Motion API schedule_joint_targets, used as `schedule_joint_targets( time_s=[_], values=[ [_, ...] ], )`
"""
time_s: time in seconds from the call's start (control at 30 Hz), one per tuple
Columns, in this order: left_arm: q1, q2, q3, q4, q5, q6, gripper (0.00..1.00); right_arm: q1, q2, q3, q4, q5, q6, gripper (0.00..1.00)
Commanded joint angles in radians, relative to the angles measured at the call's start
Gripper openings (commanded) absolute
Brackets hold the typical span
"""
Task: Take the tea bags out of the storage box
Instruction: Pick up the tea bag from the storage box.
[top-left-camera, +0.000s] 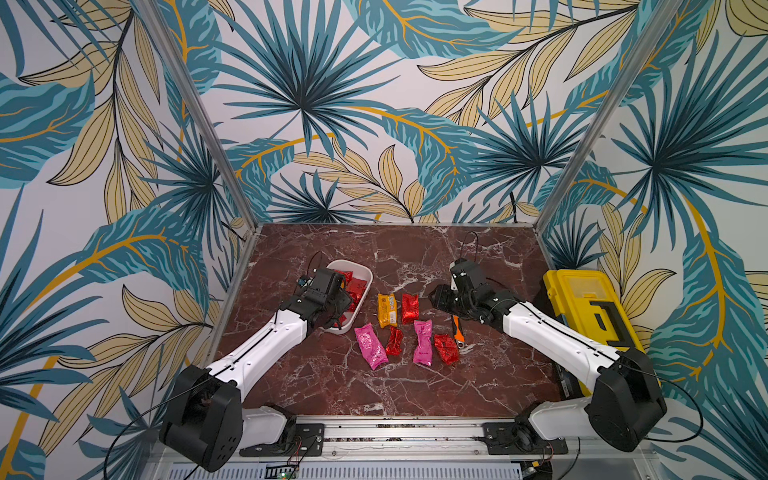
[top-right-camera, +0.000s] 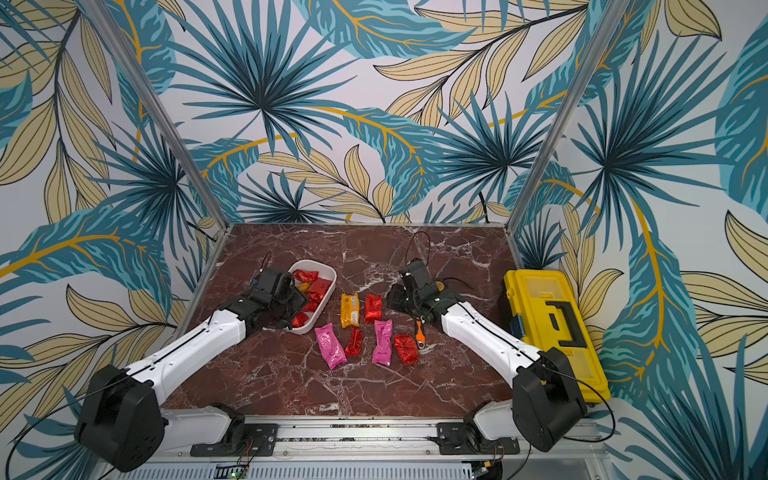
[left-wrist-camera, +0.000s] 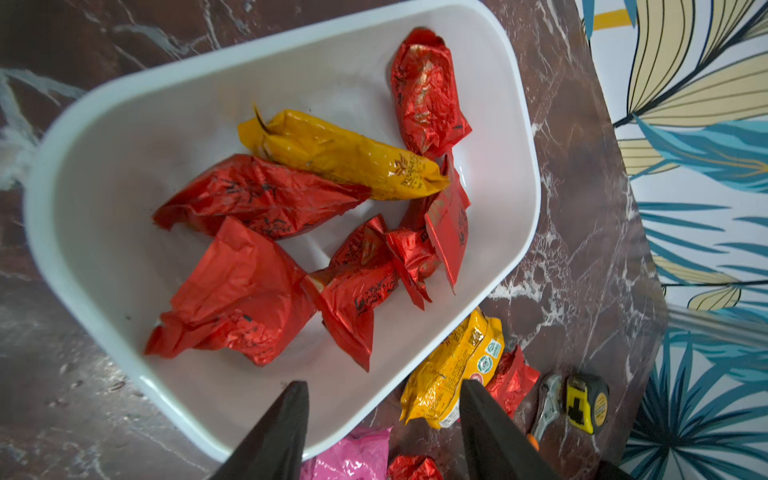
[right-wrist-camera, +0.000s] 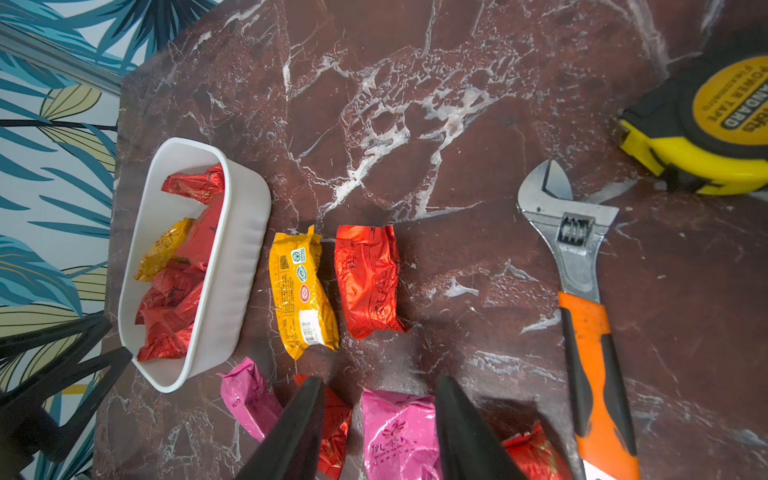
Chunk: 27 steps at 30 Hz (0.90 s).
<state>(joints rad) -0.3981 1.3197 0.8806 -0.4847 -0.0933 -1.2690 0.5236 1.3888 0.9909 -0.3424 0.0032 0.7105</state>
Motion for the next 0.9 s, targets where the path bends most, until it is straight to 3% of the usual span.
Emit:
schedule_joint_targets(
  time_s=[0.0,0.3,0.47,0.63,0.87],
  values=[
    [-0.001,0.049,-0.004,0.031,-0.008,-0.125,0.61,0.005,-0.026,-0.015,-0.017,0.001,0.004,0.49],
    [-0.001,0.137,-0.022,0.086,0.004,-0.248,0.54,0.004,-0.051,-0.011,-0.024,0.006,-0.003,0.49],
    [0.000,0.181,-0.014,0.110,0.008,-0.261,0.38,0.005,-0.069,-0.011,-0.027,0.016,-0.006,0.49],
    [0.000,0.206,-0.024,0.117,0.007,-0.283,0.34,0.005,-0.088,-0.009,-0.035,0.040,-0.004,0.49],
    [0.000,0.182,-0.025,0.105,0.005,-0.254,0.11,0.004,-0.100,-0.008,-0.037,0.037,0.000,0.49]
  ],
)
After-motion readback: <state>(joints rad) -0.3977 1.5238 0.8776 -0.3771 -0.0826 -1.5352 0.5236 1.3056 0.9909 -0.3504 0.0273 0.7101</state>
